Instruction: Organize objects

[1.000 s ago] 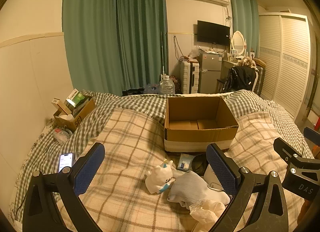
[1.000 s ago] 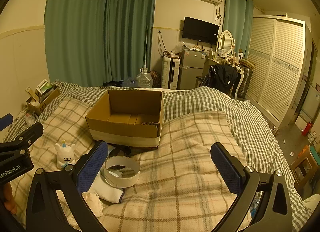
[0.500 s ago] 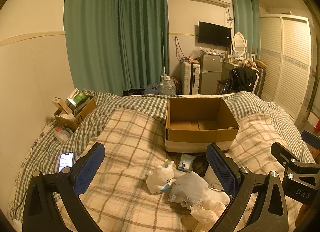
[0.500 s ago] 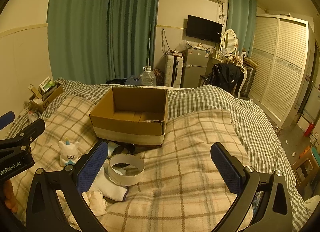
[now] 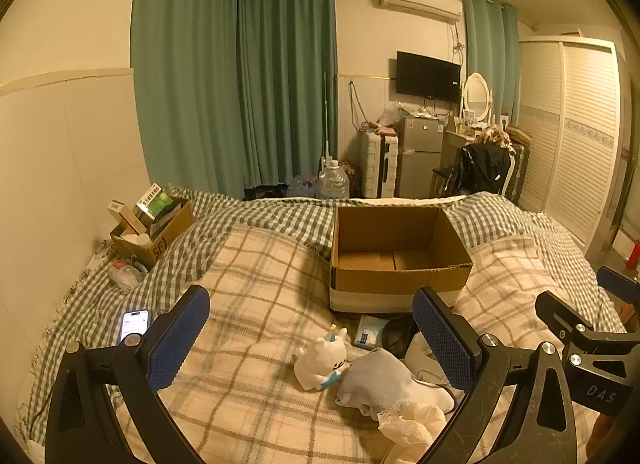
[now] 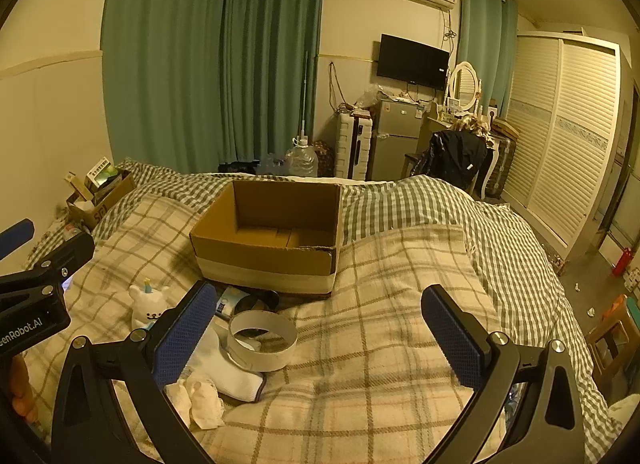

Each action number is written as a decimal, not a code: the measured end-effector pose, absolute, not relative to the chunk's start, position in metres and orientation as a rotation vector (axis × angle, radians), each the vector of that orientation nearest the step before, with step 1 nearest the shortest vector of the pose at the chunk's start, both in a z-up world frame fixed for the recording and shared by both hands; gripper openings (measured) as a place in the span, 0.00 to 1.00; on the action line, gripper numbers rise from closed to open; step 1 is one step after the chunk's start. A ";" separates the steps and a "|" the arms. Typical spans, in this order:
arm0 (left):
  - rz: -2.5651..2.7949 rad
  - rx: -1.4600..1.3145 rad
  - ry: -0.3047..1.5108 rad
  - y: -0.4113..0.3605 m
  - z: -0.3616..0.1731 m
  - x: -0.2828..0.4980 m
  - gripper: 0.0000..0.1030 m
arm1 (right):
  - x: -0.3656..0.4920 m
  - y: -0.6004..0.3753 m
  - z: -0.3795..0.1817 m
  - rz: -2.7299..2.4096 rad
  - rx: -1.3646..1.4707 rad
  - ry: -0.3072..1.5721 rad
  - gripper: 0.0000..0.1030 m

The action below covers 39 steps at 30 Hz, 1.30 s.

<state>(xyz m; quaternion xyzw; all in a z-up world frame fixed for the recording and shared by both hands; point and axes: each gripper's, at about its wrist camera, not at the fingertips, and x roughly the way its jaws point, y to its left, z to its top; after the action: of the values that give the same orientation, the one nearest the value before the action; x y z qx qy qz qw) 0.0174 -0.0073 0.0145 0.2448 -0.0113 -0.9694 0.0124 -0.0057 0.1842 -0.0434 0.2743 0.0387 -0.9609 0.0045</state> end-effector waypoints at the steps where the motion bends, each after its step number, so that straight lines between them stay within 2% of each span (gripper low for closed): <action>1: -3.021 0.758 -0.039 -0.008 0.016 0.018 1.00 | -0.005 0.184 -0.042 -3.007 0.856 0.124 0.99; 8: -2.989 0.793 -0.075 -0.014 0.011 0.016 1.00 | -0.003 0.183 -0.041 -2.998 0.857 0.133 0.98; 17: -2.930 0.932 -0.098 -0.025 -0.023 0.003 0.98 | -0.015 0.184 -0.059 -2.968 0.945 0.153 0.96; 27: -2.849 1.137 -0.166 -0.031 -0.078 -0.019 0.98 | -0.045 0.183 -0.111 -2.875 1.167 0.218 0.96; 34: -2.862 1.209 -0.169 -0.026 -0.094 -0.037 0.97 | -0.080 0.162 -0.151 -2.714 1.301 0.279 0.96; 37: -2.862 1.234 -0.161 -0.022 -0.100 -0.051 0.97 | -0.094 0.158 -0.158 -2.641 1.348 0.235 0.96; 39: -2.865 1.257 -0.148 -0.022 -0.104 -0.062 0.92 | -0.100 0.156 -0.162 -2.599 1.362 0.196 0.96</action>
<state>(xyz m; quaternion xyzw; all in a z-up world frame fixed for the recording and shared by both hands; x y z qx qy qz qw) -0.0616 -0.0219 -0.1040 0.4012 -0.0471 -0.9148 0.0048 -0.1002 0.1563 -0.1622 0.4609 0.0663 -0.8793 0.0999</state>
